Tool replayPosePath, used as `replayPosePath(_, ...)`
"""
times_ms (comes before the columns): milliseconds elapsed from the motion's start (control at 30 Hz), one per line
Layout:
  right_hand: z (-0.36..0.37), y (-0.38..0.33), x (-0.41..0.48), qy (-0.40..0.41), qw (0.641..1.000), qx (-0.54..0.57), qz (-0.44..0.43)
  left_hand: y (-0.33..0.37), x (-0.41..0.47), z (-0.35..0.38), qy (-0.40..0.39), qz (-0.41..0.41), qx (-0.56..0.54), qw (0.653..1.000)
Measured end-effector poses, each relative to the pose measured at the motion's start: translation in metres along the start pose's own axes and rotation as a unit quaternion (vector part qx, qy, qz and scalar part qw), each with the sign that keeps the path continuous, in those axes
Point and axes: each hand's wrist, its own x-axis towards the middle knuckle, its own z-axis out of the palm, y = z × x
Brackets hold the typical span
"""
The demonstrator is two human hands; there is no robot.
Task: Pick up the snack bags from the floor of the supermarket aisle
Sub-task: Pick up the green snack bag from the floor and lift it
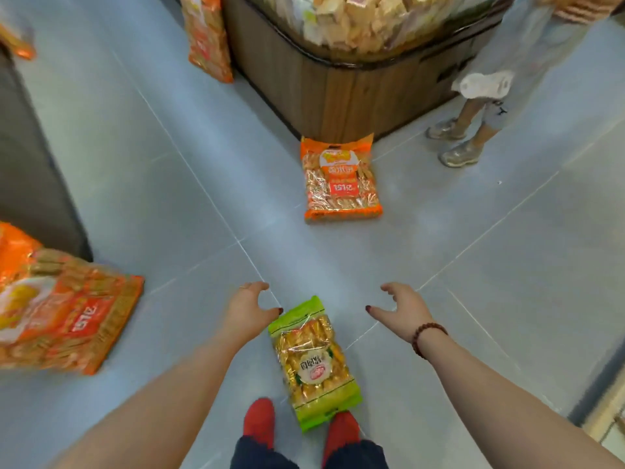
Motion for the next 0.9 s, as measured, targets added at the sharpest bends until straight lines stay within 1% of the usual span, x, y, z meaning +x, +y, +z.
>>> replayPosePath(100,0.037,0.021,0.026,-0.022,0.999,0.042,0.004,-0.038,0.002,0.041,0.012,-0.057,-0.034,0.998)
replayPosePath(200,0.086,0.047,0.059,-0.047,0.997,0.059,0.008,-0.083,0.015,0.089,0.015,-0.107,-0.051,0.993)
replayPosePath(433,0.218,0.129,0.148,-0.079,0.994,0.069,0.033,-0.178,0.076,0.224,0.003,-0.176,-0.101,0.979)
replayPosePath(600,0.301,0.183,0.199,-0.097,0.989,0.087,0.069,-0.228,0.108,0.318,-0.016,-0.238,-0.168,0.957)
replayPosePath(767,0.355,0.217,0.235,-0.109,0.984,0.106,0.088,-0.259,0.130,0.379,-0.022,-0.261,-0.241,0.934)
replayPosePath(900,0.377,0.227,0.251,-0.129,0.980,0.132,0.079,-0.265,0.139,0.402,-0.016,-0.236,-0.314,0.919)
